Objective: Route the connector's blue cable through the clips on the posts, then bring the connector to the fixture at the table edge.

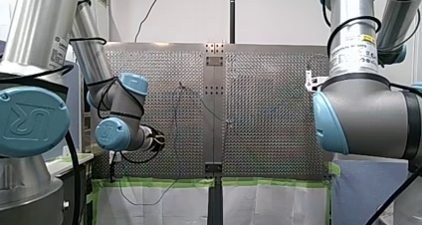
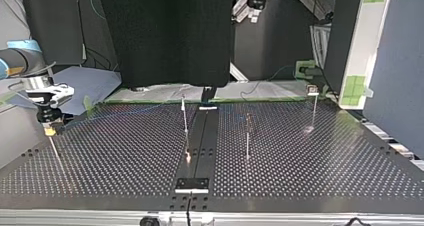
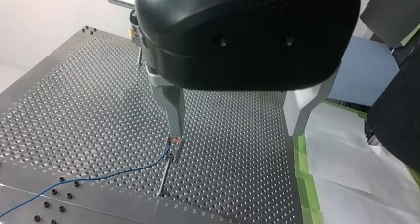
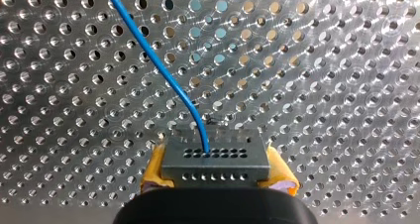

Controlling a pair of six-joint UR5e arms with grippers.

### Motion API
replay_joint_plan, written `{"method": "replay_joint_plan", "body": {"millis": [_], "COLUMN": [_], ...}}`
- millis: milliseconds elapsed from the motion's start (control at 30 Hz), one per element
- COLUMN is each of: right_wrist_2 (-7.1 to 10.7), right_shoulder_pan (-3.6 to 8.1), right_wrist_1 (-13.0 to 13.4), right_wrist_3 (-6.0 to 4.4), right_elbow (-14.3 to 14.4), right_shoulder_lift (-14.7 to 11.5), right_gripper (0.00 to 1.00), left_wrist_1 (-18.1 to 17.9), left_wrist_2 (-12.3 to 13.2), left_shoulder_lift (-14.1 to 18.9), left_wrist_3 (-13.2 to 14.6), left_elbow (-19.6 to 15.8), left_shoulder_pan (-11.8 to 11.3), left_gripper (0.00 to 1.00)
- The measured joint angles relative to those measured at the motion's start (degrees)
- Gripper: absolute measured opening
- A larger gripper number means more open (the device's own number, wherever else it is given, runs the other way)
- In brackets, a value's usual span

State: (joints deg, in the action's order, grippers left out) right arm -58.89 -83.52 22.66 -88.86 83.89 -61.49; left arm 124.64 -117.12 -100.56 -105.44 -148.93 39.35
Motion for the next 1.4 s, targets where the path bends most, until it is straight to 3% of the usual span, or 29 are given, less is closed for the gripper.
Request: {"method": "replay_joint_plan", "body": {"millis": [500, 533, 567, 600, 633, 667, 700, 767, 800, 833, 1400], "right_wrist_2": [-0.63, -0.85, -1.22, -1.53, -1.82, -2.09, -2.38, -2.74, -2.84, -2.91, -2.94], "right_shoulder_pan": [-0.1, -0.1, -0.09, -0.1, -0.11, -0.12, -0.12, -0.12, -0.12, -0.11, -0.62], "right_wrist_1": [0.3, 0.3, 0.3, 0.3, 0.3, 0.3, 0.3, 0.2, 0.2, 0.2, 1.0], "right_wrist_3": [-0.26, -0.29, -0.32, -0.33, -0.32, -0.34, -0.37, -0.41, -0.42, -0.43, -0.55], "right_elbow": [-0.1, -0.1, -0.1, -0.1, -0.1, -0.1, -0.1, -0.1, 0.0, 0.0, 0.0], "right_shoulder_lift": [0.2, 0.2, 0.2, 0.3, 0.3, 0.3, 0.3, 0.4, 0.5, 0.5, 0.9], "right_gripper": [0.0, 0.26, 0.38, 0.38, 0.5, 0.72, 0.72, 0.91, 0.91, 0.98, 1.0], "left_wrist_1": [0.0, 0.0, 0.0, 0.0, 0.1, 0.1, 0.2, 0.2, 0.2, 0.2, 0.3], "left_wrist_2": [0.0, 0.0, 0.0, 0.0, 0.0, 0.0, 0.0, -0.1, -0.1, -0.1, -0.8], "left_shoulder_lift": [0.0, 0.0, 0.0, 0.0, 0.0, 0.0, 0.0, 0.0, 0.0, 0.0, 0.0], "left_wrist_3": [0.0, 0.1, 0.1, 0.1, 0.1, 0.2, 0.2, 0.2, 0.2, 0.2, 0.4], "left_elbow": [0.0, 0.0, 0.0, 0.0, 0.0, 0.0, 0.0, 0.0, 0.0, 0.0, 0.0], "left_shoulder_pan": [0.0, 0.0, 0.0, 0.0, 0.0, 0.0, 0.0, 0.0, 0.0, 0.0, 0.0], "left_gripper": [1.0, 1.0, 1.0, 1.0, 1.0, 1.0, 1.0, 1.0, 1.0, 1.0, 1.0]}}
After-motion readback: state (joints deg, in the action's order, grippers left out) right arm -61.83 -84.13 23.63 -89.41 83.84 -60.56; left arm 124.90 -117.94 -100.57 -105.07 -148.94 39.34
